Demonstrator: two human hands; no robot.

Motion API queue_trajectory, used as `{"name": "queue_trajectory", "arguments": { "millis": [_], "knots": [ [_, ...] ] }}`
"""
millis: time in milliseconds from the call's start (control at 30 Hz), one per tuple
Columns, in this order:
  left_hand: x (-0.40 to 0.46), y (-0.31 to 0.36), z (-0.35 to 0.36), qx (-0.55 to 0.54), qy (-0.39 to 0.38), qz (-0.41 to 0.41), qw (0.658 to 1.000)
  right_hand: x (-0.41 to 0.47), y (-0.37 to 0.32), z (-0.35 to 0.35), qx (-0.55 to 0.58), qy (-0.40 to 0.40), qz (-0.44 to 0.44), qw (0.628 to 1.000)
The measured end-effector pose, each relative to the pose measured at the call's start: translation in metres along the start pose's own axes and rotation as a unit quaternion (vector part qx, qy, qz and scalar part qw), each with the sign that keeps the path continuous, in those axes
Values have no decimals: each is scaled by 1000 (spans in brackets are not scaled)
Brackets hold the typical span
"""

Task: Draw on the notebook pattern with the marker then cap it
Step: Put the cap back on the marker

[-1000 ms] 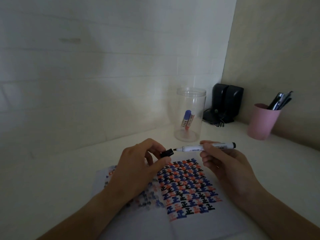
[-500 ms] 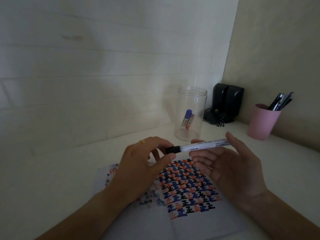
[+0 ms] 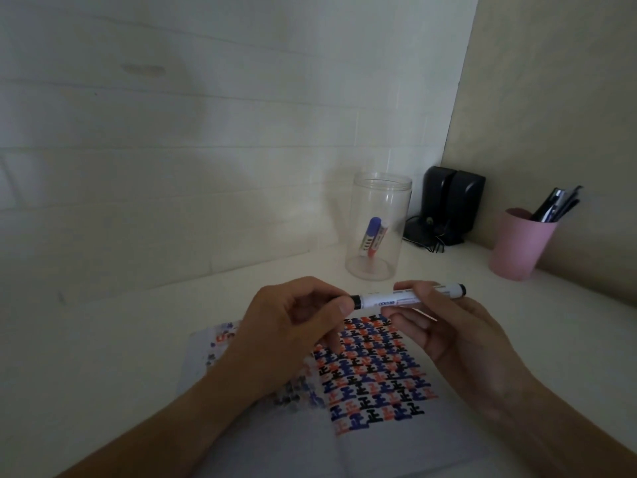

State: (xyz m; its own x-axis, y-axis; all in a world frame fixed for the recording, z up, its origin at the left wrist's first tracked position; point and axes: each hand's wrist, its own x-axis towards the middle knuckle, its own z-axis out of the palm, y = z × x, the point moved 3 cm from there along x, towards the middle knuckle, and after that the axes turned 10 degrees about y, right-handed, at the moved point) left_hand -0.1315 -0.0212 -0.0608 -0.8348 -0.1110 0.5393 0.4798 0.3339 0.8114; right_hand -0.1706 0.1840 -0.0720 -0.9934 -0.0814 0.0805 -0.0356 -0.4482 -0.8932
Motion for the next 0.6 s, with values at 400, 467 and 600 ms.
{"name": "queue_trajectory", "arguments": {
  "millis": [400,467,600],
  "knots": [
    [1,1,1,-58,8,-68,996,-10,4,5,30,-19,-3,999],
    [0,-2,1,128,-14,33,991,-8,9,2,2,12,13,1000],
    [19,17,-15,333,4,180,926,2,-20,-3,-163,78,-56,982]
  ]
}}
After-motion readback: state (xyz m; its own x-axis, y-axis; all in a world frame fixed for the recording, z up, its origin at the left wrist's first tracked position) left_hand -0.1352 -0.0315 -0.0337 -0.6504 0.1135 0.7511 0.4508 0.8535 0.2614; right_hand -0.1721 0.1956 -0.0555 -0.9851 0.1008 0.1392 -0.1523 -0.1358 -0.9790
